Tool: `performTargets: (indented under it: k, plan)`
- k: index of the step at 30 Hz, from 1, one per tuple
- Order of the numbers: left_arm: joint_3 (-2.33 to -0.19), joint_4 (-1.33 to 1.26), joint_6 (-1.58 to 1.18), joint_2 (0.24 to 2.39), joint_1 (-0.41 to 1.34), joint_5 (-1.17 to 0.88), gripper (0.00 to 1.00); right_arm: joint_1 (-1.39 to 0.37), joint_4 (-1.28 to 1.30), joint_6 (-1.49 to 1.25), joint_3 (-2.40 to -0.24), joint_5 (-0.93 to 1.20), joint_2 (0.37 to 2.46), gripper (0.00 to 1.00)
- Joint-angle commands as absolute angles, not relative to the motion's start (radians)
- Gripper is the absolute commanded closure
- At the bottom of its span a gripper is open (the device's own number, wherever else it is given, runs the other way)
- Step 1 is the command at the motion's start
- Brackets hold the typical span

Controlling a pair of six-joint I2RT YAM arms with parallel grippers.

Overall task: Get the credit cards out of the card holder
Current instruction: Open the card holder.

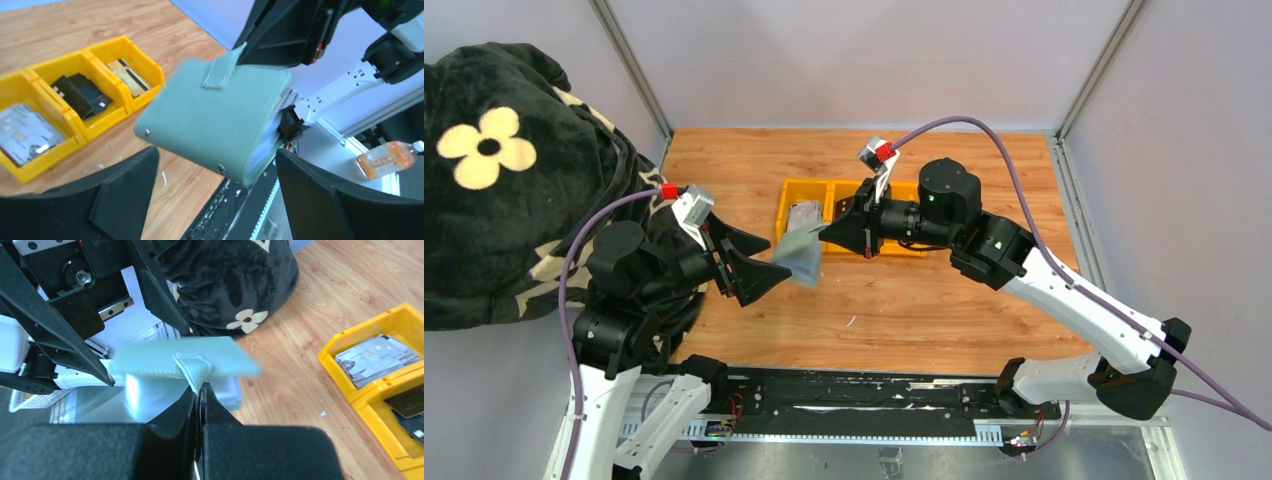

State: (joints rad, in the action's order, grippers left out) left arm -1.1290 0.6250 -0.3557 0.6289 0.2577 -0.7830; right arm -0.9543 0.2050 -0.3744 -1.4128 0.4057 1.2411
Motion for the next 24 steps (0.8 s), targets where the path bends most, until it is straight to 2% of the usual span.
performTargets:
  k: [1,6,10,14,19,24]
  plan:
    - [-1.121,0.594,-0.319,0.615,0.261,-0.703,0.01,-1.012,0.340,-0.248,-1.494,0.266,1.231,1.00]
    - [-1.113,0.597,-0.299,0.600,0.261,-0.703,0.00,-1.117,0.480,-0.113,-1.604,0.013,1.290,1.00]
    - [-1.082,0.598,-0.269,0.569,0.261,-0.724,0.01,-1.178,0.520,-0.090,-1.661,-0.106,1.335,1.00]
    - [-1.031,0.595,-0.208,0.516,0.261,-0.698,0.04,-1.264,0.569,-0.100,-1.766,-0.342,1.417,1.00]
    - [-1.004,0.597,-0.209,0.486,0.261,-0.710,0.02,-1.371,0.682,-0.148,-1.983,-0.721,1.605,1.00]
    - [-0.974,0.597,-0.219,0.460,0.260,-0.731,0.00,-1.458,0.740,-0.136,-2.222,-0.843,1.796,1.00]
